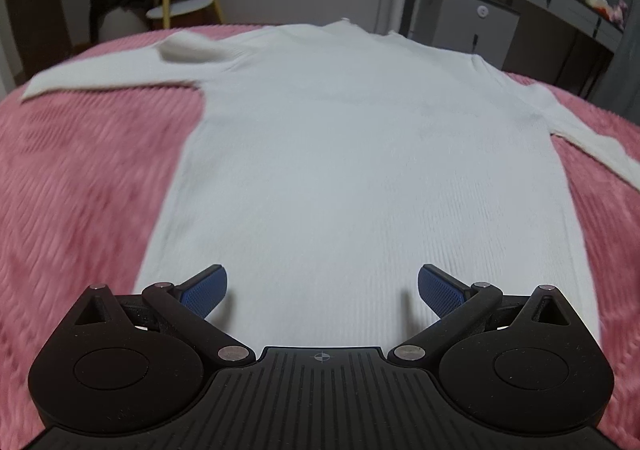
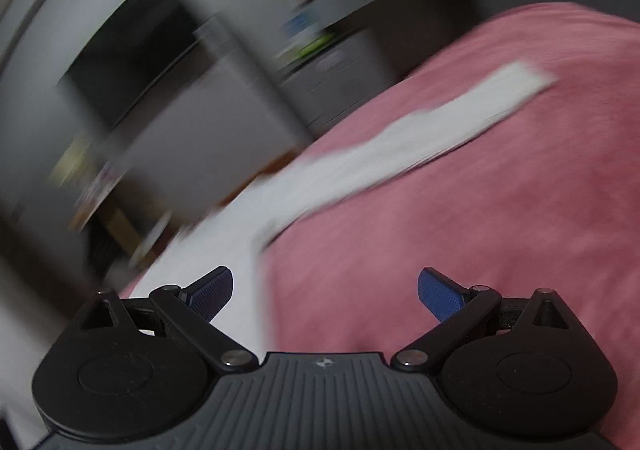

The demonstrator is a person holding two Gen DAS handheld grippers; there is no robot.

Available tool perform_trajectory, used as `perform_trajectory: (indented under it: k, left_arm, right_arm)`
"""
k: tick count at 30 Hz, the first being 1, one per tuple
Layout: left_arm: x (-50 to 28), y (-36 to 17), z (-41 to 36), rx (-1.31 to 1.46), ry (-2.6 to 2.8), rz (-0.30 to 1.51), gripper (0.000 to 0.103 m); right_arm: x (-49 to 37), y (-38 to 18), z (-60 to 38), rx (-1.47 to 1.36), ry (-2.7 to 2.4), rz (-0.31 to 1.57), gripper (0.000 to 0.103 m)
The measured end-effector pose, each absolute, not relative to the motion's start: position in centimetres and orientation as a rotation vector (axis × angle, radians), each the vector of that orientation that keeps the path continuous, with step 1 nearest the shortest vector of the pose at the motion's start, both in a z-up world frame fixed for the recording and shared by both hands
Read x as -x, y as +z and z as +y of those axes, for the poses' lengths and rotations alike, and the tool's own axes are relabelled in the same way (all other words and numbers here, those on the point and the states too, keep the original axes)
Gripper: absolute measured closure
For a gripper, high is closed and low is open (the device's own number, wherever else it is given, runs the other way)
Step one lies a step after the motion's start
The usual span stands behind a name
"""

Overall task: Fold small clothes
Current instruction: 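Grasp a sweater sleeve with the right gripper and fold it across the body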

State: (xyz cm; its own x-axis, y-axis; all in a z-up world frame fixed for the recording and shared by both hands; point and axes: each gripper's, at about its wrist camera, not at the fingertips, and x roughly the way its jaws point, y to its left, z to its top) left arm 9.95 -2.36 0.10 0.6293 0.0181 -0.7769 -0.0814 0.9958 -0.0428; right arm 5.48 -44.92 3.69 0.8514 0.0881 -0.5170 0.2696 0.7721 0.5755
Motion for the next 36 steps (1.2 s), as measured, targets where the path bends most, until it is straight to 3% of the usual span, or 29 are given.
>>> perform_trajectory:
  k: [2, 3, 5, 6, 7, 15, 20, 26, 31, 36]
  left_arm:
    - [-11.3, -0.7, -3.2, 0.053, 0.062, 0.889, 0.0]
    - [-12.0, -1.0, -3.5, 0.05, 0.064, 0.889, 0.0]
    - [-13.2, -1.5, -4.1, 0.057, 0.065, 0.889, 0.0]
    - [-13.7, -1.7, -4.4, 0.068, 0.065, 0.89, 0.0]
    - [-14.2, -1.9, -4.7, 0.079, 0.063, 0.891, 0.0]
    - [-15.6, -2.6, -5.9, 0.06, 0.068, 0.868, 0.0]
    - [-15.5, -3.0, -5.3, 0.096, 0.046, 0.858, 0.0]
    - [-15.7, -3.1, -4.5, 0.12, 0.011, 0.865, 0.0]
    - [-15.6, -2.7, -4.0, 0.127, -0.009, 0.872, 0.0]
    - [-15.0, -1.0, -1.6, 0.224, 0.009, 0.864, 0.0]
  right_arm:
    - [-7.0, 2.8, -49.7, -0.745, -0.201, 0.532, 0.006]
    - [-7.7, 2.4, -51.9, -0.77, -0.242, 0.519, 0.012]
    - [-9.4, 1.5, -55.8, -0.825, -0.316, 0.496, 0.032]
    - [-10.2, 0.9, -57.4, -0.855, -0.344, 0.492, 0.048]
    - [-11.0, 0.3, -59.0, -0.882, -0.371, 0.487, 0.054]
    - [-16.1, -3.3, -64.0, -0.93, -0.474, 0.481, 0.069]
    - [-17.4, -3.9, -65.5, -0.953, -0.496, 0.474, 0.094]
    - [-18.9, 1.4, -61.0, -0.694, -0.42, 0.438, 0.097]
    - [-20.7, 7.4, -49.7, -0.453, -0.132, 0.403, 0.097]
    - [-22.1, 8.7, -35.6, -0.331, 0.175, 0.399, 0.097]
